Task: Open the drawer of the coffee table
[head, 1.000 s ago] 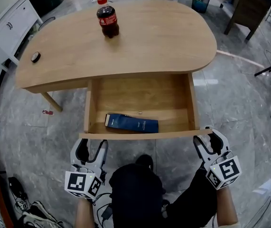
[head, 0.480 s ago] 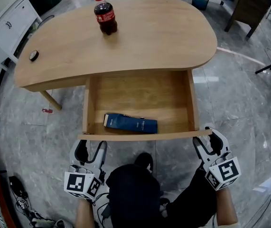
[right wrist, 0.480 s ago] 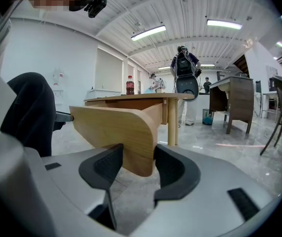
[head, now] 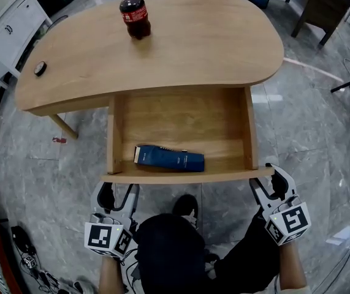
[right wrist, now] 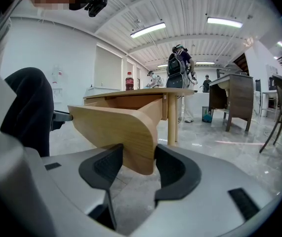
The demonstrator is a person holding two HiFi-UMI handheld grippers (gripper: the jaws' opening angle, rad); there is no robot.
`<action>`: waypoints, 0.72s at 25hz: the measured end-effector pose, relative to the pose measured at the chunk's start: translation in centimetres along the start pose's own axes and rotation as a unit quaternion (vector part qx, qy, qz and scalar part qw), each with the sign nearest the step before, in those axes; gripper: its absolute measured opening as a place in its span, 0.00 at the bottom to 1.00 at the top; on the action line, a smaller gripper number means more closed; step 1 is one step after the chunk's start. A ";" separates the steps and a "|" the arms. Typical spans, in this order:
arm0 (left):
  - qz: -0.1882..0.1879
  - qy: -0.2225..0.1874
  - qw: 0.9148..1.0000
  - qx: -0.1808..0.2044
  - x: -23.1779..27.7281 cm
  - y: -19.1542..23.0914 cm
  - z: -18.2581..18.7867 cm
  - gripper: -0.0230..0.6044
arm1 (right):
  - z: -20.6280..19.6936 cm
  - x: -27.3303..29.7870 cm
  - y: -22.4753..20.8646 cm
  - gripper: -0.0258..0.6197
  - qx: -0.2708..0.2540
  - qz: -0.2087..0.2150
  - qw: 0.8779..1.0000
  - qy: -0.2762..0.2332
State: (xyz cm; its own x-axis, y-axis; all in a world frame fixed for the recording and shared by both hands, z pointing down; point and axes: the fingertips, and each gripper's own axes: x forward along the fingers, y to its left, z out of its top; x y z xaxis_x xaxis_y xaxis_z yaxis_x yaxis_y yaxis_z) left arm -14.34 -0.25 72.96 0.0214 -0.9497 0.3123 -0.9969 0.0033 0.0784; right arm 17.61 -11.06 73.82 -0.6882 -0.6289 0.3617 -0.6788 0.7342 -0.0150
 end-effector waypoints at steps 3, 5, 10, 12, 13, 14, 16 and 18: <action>-0.001 -0.014 1.000 0.004 0.1 -0.2 0.6 0.48 | 0.0 0.0 0.0 0.37 0.005 -0.003 1.000 -0.001; -0.003 -0.012 1.000 0.005 0.3 -0.2 0.4 0.48 | -0.2 0.0 -0.1 0.37 0.005 -0.005 1.000 0.000; -0.001 -0.008 1.000 0.005 0.6 0.0 -0.1 0.49 | -0.8 0.6 -0.1 0.37 0.003 0.002 1.000 0.008; -0.001 -0.007 1.000 0.005 0.6 0.0 -0.2 0.49 | -0.8 0.6 -0.1 0.37 0.003 0.003 1.000 0.006; -0.002 -0.007 1.000 0.005 0.7 0.0 -0.2 0.49 | -0.8 0.6 -0.1 0.37 0.002 0.003 1.000 0.005; -0.002 -0.007 1.000 0.006 0.7 0.0 -0.2 0.49 | -0.8 0.5 -0.1 0.37 0.001 0.004 1.000 0.003; -0.002 -0.008 1.000 0.007 0.6 0.0 -0.2 0.49 | -0.8 0.5 -0.1 0.37 -0.001 0.007 1.000 0.001; -0.002 -0.007 1.000 0.006 0.6 -0.1 -0.2 0.49 | -0.8 0.5 -0.1 0.37 -0.003 0.010 1.000 -0.001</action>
State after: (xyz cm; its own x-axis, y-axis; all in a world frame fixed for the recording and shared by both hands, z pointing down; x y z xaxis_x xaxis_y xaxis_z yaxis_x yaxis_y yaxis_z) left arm -14.24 -0.74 73.31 0.0253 -0.9542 0.2981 -0.9977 -0.0053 0.0677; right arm 17.54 -11.19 74.76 -0.7025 -0.6140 0.3600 -0.6629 0.7485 -0.0169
